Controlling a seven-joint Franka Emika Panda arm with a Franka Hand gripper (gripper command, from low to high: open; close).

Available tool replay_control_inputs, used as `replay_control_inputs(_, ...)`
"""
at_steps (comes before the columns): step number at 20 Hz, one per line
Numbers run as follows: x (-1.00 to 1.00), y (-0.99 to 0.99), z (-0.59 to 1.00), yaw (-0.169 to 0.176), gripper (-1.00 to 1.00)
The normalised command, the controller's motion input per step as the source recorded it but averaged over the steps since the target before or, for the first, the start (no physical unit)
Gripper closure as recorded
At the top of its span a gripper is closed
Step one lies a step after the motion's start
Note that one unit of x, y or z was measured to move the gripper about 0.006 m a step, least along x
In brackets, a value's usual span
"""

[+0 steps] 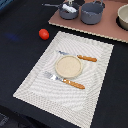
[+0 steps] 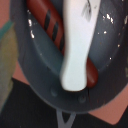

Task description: Place the fish, sausage, and tomato into the frying pan.

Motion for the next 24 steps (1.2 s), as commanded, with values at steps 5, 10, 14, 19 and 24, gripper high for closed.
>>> replay_control_inputs(5,-0.15,-0.81,0.60,0.000,-1.00)
replay_control_inputs(10,0.00,-0.85,0.24,0.000,-1.00)
replay_control_inputs(14,-0.02,-0.85,-0.02,0.000,-1.00)
replay_control_inputs(19,-0.09,-0.84,-0.21,0.000,-1.00)
replay_control_inputs(24,-0.24,-0.61,-0.41,-0.055,-1.00)
